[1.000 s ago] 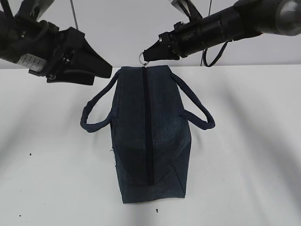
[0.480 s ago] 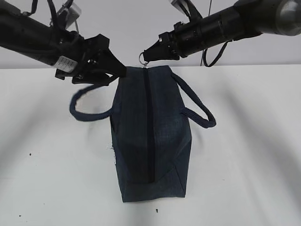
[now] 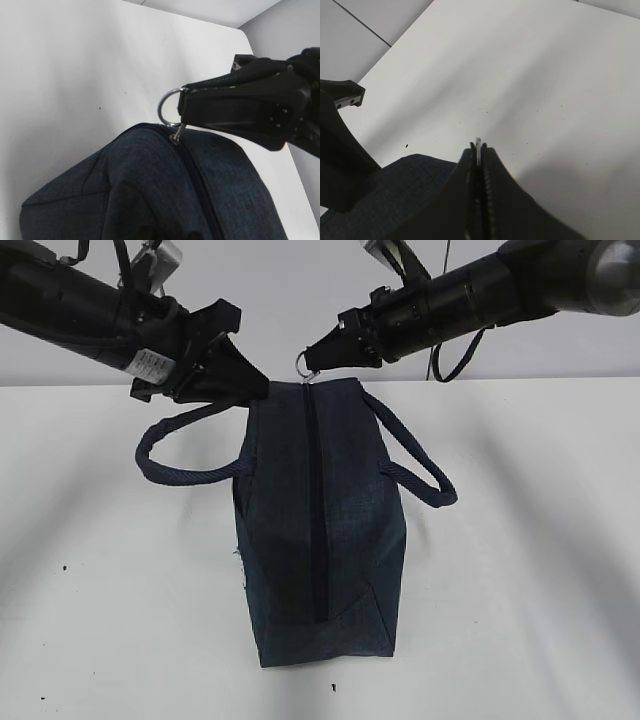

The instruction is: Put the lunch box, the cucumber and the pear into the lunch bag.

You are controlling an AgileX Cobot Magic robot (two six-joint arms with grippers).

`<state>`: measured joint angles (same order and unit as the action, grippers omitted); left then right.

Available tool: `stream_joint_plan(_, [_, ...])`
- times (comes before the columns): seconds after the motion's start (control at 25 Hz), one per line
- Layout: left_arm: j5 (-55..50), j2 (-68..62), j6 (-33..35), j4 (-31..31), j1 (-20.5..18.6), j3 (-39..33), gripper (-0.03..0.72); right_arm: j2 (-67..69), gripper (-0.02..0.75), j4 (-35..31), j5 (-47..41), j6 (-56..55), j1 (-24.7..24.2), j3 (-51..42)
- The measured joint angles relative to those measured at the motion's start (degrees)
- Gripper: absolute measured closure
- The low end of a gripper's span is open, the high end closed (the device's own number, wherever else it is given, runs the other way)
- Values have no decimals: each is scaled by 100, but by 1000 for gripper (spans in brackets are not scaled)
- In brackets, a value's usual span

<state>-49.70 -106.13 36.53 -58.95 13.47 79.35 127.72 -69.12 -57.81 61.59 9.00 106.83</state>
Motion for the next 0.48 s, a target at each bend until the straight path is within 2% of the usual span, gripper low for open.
stream_joint_plan(0.08, [-7, 0, 0, 0, 0, 0, 585, 0, 732, 0, 0, 0, 0, 0])
stream_joint_plan(0.24, [-64, 0, 0, 0, 0, 0, 673, 0, 732, 0, 0, 0, 0, 0])
stream_joint_plan(0.48, [-226, 0, 0, 0, 0, 0, 681, 0, 732, 19, -13, -48, -13, 0])
